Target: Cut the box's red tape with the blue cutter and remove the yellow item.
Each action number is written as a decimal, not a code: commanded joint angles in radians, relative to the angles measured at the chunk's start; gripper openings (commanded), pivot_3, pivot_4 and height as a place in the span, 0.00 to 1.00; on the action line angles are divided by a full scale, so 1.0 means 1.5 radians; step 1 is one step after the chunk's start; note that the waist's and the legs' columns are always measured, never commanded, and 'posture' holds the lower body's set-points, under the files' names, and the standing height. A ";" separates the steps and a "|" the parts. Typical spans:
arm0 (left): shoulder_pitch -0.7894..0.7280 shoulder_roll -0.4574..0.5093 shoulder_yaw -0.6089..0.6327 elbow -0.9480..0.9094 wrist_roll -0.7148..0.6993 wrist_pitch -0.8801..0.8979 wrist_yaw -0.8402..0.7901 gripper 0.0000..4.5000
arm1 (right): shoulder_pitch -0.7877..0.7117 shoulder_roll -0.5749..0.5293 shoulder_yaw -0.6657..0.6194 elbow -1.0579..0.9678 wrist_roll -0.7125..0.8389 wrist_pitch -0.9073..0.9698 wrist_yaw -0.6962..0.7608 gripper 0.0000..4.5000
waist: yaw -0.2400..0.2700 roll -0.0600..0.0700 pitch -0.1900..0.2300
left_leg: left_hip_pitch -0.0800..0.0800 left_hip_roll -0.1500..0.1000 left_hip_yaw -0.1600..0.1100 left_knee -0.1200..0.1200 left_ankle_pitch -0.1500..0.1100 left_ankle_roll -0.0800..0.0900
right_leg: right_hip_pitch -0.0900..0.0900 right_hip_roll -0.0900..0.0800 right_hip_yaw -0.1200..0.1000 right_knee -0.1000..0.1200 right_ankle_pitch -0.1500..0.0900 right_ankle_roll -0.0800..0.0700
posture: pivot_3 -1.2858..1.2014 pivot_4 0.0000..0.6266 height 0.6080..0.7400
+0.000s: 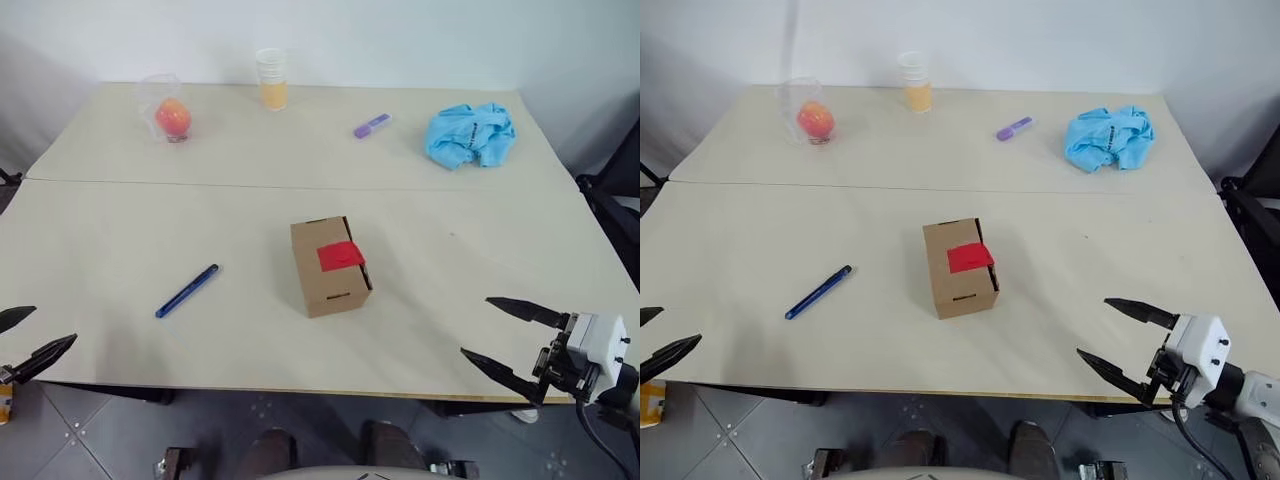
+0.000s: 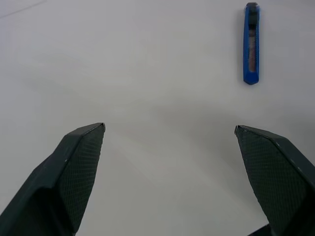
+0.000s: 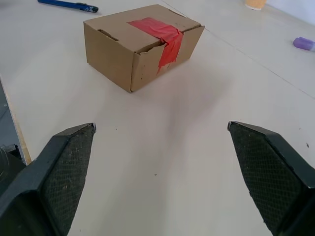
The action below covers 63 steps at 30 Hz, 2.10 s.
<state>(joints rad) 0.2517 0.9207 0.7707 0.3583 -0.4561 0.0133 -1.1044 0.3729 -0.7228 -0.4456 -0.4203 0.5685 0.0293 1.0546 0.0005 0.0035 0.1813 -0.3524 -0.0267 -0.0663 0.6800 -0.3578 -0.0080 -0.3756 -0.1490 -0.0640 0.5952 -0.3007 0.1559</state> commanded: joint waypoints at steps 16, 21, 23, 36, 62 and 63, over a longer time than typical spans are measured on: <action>-0.248 -0.159 -0.398 -0.343 0.037 0.198 0.156 0.38 | -0.325 0.037 0.255 0.155 -0.191 0.065 -0.126 0.33 | -0.001 0.001 0.000 | 0.000 -0.004 0.001 0.001 0.000 0.000 | -0.001 0.000 0.002 0.002 0.001 0.000 | 0.52 0.24 1.00; -0.372 -0.231 -0.508 -0.299 0.114 0.236 0.232 0.02 | -0.469 0.100 0.323 0.299 -0.273 0.001 -0.162 0.00 | -0.003 0.001 0.000 | -0.003 -0.005 0.003 0.001 0.002 -0.001 | -0.007 0.001 0.004 0.007 0.001 0.000 | 0.52 0.24 1.00; -0.384 -0.241 -0.538 -0.301 0.122 0.255 0.223 0.00 | -0.502 0.112 0.355 0.339 -0.295 -0.027 -0.142 0.00 | -0.004 0.001 0.000 | -0.004 -0.005 0.005 0.000 0.002 -0.001 | -0.010 0.001 0.007 0.009 0.001 0.000 | 0.52 0.24 1.00; -0.407 -0.290 -0.642 -0.329 0.125 0.289 0.180 0.00 | -0.590 0.146 0.412 0.446 -0.286 -0.085 -0.020 0.00 | -0.001 0.001 0.000 | -0.004 -0.006 0.006 0.002 0.001 0.000 | -0.011 0.001 0.008 0.009 0.001 0.001 | 0.52 0.24 1.00; 0.037 -0.110 0.016 -0.308 -0.116 0.280 0.030 0.61 | -0.314 0.018 0.143 0.086 0.008 0.088 0.011 0.82 | -0.001 0.002 0.001 | -0.003 -0.003 0.007 0.001 0.000 -0.001 | -0.010 0.001 0.008 0.004 0.001 0.001 | 0.52 0.24 1.00; 0.076 -0.098 0.045 -0.271 -0.107 0.275 0.011 0.68 | -0.297 0.026 0.144 0.054 0.017 0.092 -0.001 0.90 | -0.002 0.002 0.001 | -0.003 -0.003 0.008 0.001 0.000 0.000 | -0.011 0.001 0.008 0.004 0.001 0.001 | 0.52 0.24 1.00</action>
<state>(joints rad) 0.3266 0.7587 0.7642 -0.0995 -0.6063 0.4352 -1.0436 -0.0827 -0.6907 -0.2036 -0.2497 0.5553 0.1642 1.0768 -0.0027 0.0060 0.1826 -0.3572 -0.0313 -0.0543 0.6808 -0.3589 -0.0077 -0.3921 -0.1472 -0.0515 0.6011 -0.2997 0.1568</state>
